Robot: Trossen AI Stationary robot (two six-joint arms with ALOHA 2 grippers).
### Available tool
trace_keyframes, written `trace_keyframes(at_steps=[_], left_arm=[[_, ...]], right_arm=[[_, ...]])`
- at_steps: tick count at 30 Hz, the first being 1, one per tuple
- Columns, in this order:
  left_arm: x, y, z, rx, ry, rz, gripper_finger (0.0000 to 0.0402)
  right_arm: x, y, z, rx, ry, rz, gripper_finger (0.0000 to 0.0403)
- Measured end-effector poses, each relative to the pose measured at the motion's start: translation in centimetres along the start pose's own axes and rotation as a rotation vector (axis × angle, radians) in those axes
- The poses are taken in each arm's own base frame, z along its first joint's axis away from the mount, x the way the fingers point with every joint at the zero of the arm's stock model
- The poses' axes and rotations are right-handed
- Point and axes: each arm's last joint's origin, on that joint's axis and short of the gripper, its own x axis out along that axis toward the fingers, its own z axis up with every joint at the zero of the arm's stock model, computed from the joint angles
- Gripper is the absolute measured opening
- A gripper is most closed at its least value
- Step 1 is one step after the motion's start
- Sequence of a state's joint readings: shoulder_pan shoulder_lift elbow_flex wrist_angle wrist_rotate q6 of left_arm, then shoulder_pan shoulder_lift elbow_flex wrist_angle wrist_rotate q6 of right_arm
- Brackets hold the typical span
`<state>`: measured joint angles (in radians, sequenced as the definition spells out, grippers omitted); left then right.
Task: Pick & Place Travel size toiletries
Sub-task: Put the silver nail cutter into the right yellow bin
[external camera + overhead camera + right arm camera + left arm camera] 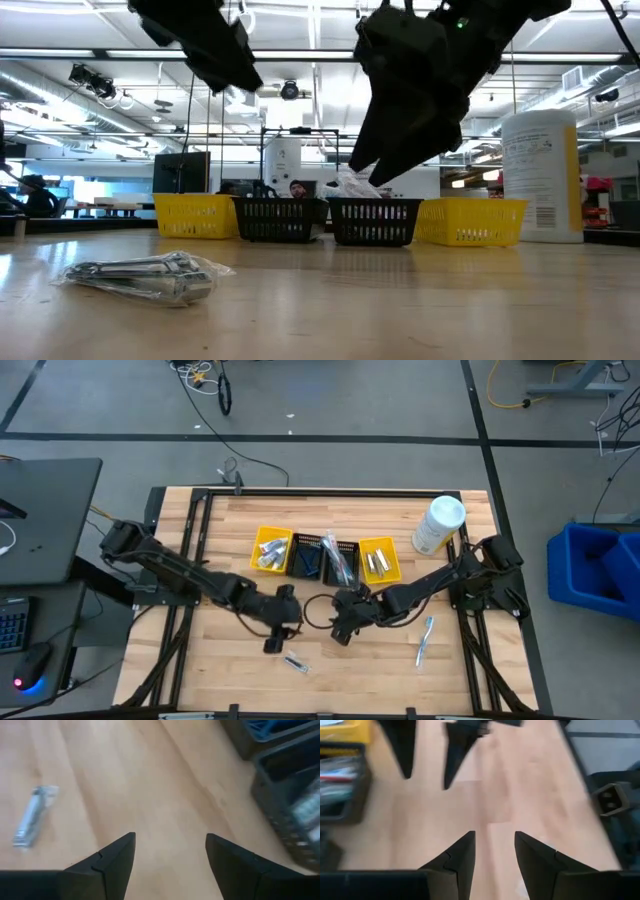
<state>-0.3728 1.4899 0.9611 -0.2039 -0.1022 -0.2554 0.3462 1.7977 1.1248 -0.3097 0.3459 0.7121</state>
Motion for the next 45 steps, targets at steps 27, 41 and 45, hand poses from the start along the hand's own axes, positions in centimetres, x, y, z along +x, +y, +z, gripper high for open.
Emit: trace_keyframes(at_steps=[27, 41, 45], left_arm=[[8.5, -7.3, -7.5, 0.119, 0.181, -0.113, 0.0197], [9.7, -7.2, -8.3, 0.152, 0.163, -0.005, 0.0085], [9.8, -6.7, -8.1, 0.145, 0.14, 0.042, 0.0039]], right_arm=[[-1.6, 3.9, -0.5, 0.042, -0.199, 0.153, 0.0222], [-2.1, 4.9, -1.3, -0.025, -0.207, 0.178, 0.0211], [-2.6, 5.7, -1.8, -0.046, -0.222, 0.213, 0.021]])
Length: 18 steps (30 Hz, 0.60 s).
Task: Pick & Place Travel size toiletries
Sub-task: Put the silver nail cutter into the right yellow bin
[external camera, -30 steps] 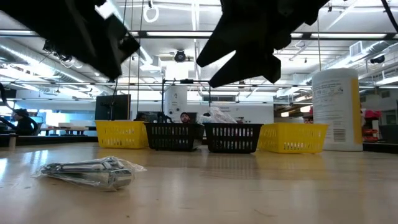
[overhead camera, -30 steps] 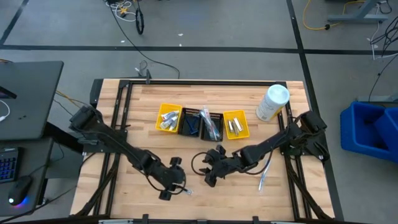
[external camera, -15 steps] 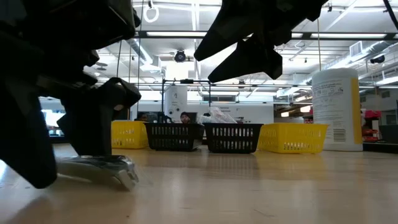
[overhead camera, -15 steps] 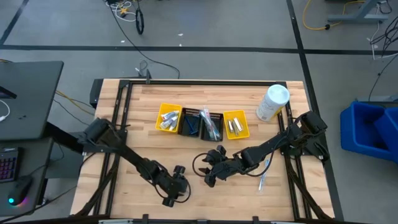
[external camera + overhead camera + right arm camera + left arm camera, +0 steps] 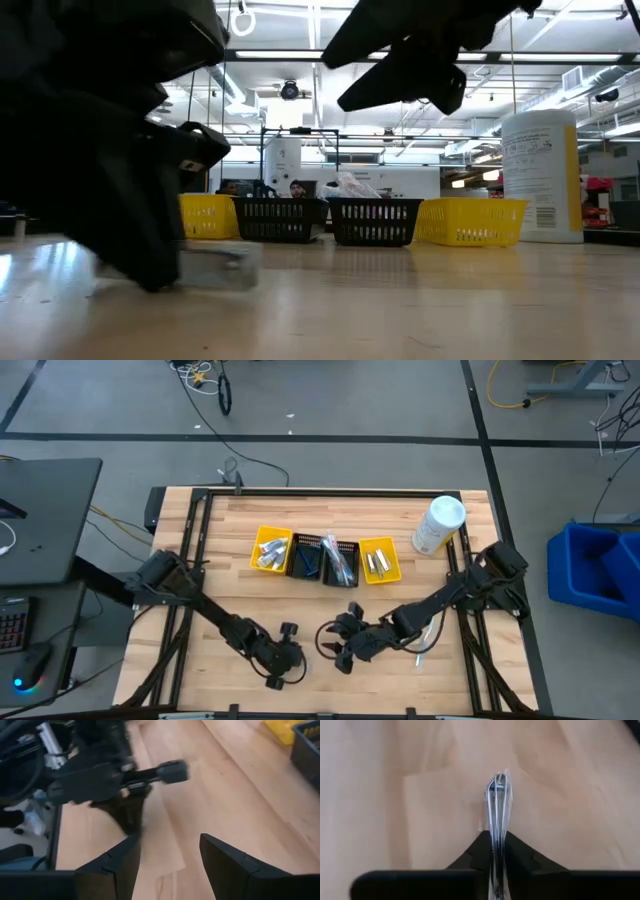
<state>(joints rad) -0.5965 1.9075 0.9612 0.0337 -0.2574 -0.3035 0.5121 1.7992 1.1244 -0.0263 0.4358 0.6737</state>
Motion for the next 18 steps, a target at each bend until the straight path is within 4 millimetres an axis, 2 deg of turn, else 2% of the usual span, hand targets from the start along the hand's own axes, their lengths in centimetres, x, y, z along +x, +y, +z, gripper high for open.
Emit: trace_keyframes(at_steps=[5, 8, 13, 18], left_arm=[[0.4, 0.8, 1.0, -0.02, -0.129, 0.106, 0.0029], [0.2, 1.3, 2.0, -0.01, -0.212, 0.168, 0.0043], [0.5, 2.7, 2.8, -0.046, -0.23, 0.181, 0.0045], [0.6, 3.7, 3.8, -0.075, -0.249, 0.188, 0.0032]], right_arm=[[-0.3, 0.6, -0.4, -0.021, -0.001, 0.021, 0.0226], [-0.3, 0.6, -0.4, -0.027, 0.002, 0.018, 0.0241], [-0.3, 0.3, -0.7, -0.176, 0.033, -0.007, 0.0259], [-0.4, -0.3, -1.3, -0.288, 0.094, -0.064, 0.0257]])
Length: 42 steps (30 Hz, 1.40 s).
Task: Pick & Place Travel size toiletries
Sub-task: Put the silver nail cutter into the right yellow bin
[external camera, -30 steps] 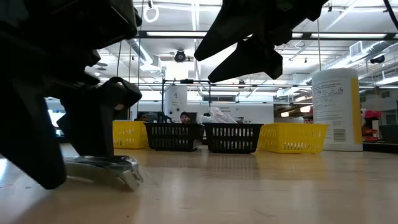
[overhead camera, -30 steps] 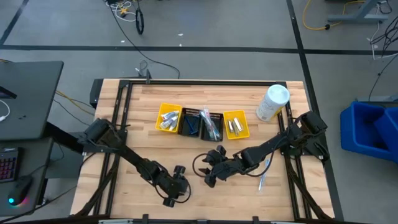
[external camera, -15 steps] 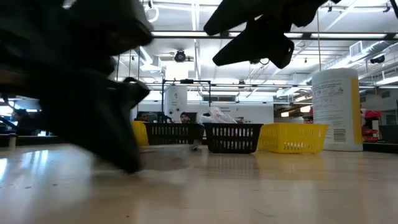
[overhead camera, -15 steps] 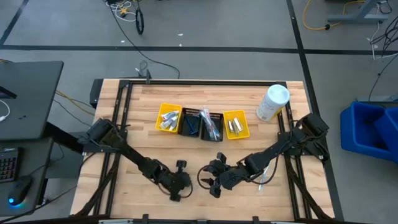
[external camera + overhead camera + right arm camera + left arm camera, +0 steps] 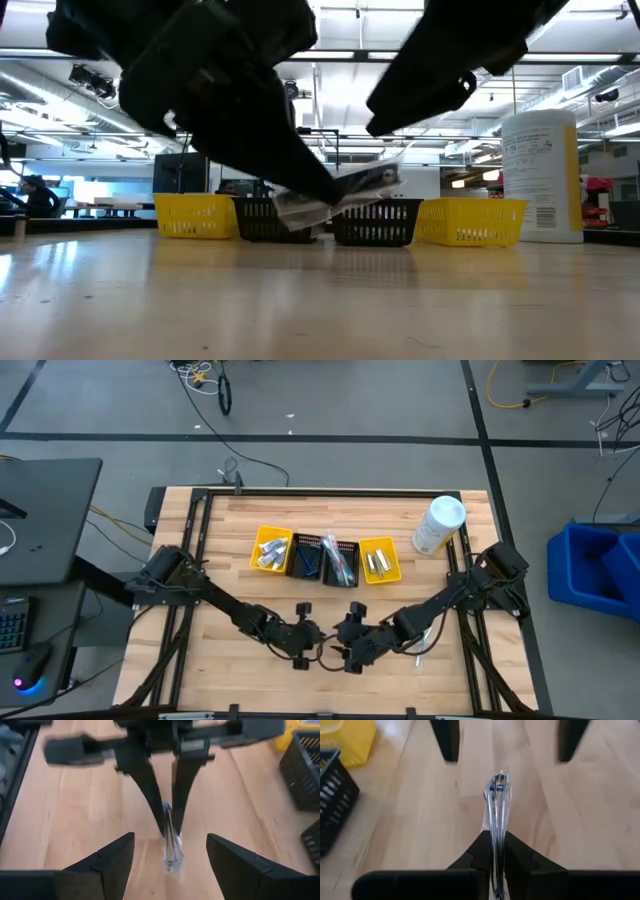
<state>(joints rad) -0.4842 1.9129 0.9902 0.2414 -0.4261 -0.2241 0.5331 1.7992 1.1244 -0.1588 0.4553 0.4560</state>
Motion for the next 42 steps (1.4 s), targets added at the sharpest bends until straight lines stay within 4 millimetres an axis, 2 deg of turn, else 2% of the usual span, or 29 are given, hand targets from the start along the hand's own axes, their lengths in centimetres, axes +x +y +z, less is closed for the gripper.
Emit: trace_keyframes(at_steps=[7, 17, 20, 30, 33, 42], left_arm=[[0.4, 0.8, 1.7, 0.028, -0.039, 0.012, 0.0043], [0.3, 0.7, 3.9, 0.072, -0.093, 0.009, 0.0043], [0.3, 0.7, 3.9, 0.076, -0.092, 0.006, 0.004], [0.4, 0.7, 3.8, 0.066, -0.077, 0.002, 0.0045], [0.4, 0.7, 3.8, 0.064, -0.078, 0.002, 0.0042], [0.3, 0.7, 3.8, 0.053, -0.078, -0.002, 0.0064]], right_arm=[[0.0, -0.2, -0.5, -0.026, 0.05, -0.012, 0.0237], [0.1, -0.7, -0.7, -0.039, 0.086, -0.036, 0.0225], [0.1, -0.7, -0.8, -0.041, 0.09, -0.037, 0.0201], [0.1, -0.8, -1.1, -0.017, 0.124, -0.04, 0.008], [0.1, -0.8, -1.1, 0.002, 0.123, -0.041, 0.0059], [0.1, -0.8, -1.1, -0.001, 0.122, -0.041, 0.0067]])
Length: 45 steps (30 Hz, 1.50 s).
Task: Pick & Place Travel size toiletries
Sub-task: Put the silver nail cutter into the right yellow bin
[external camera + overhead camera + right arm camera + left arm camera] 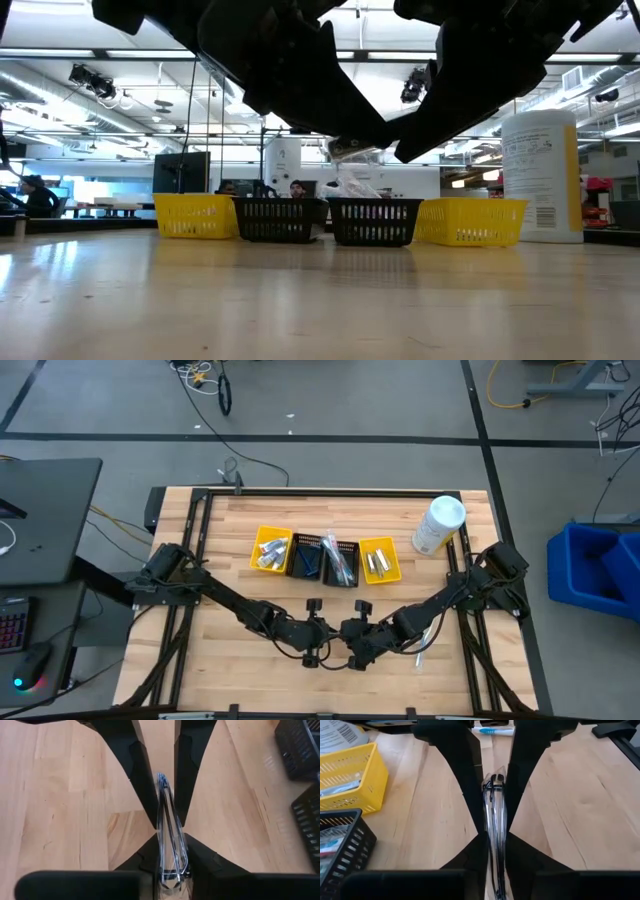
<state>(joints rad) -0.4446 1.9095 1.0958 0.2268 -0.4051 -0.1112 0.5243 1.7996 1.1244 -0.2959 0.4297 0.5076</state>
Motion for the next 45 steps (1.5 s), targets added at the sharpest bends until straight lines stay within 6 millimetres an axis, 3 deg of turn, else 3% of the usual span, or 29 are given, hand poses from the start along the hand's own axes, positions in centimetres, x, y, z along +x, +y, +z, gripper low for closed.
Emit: trace_keyframes(at_steps=[16, 26, 38, 45], left_arm=[[-0.1, 0.1, 0.0, -0.005, -0.001, 0.034, 0.0131], [-4.5, 2.4, 2.6, 0.009, 0.054, 0.116, 0.0146], [-11.7, 5.6, 3.8, -0.016, 0.194, 0.199, 0.014], [-14.4, 7.0, 4.0, -0.007, 0.166, 0.205, 0.0134]], right_arm=[[0.0, -0.3, -0.5, 0.05, 0.049, -0.021, 0.0057], [-0.4, -1.3, -1.6, 0.114, 0.157, -0.128, 0.0059], [-5.9, -8.3, -1.3, 0.354, 0.033, -0.717, 0.0068], [-4.0, -11.7, -2.4, 0.49, 0.146, -0.792, 0.0069]])
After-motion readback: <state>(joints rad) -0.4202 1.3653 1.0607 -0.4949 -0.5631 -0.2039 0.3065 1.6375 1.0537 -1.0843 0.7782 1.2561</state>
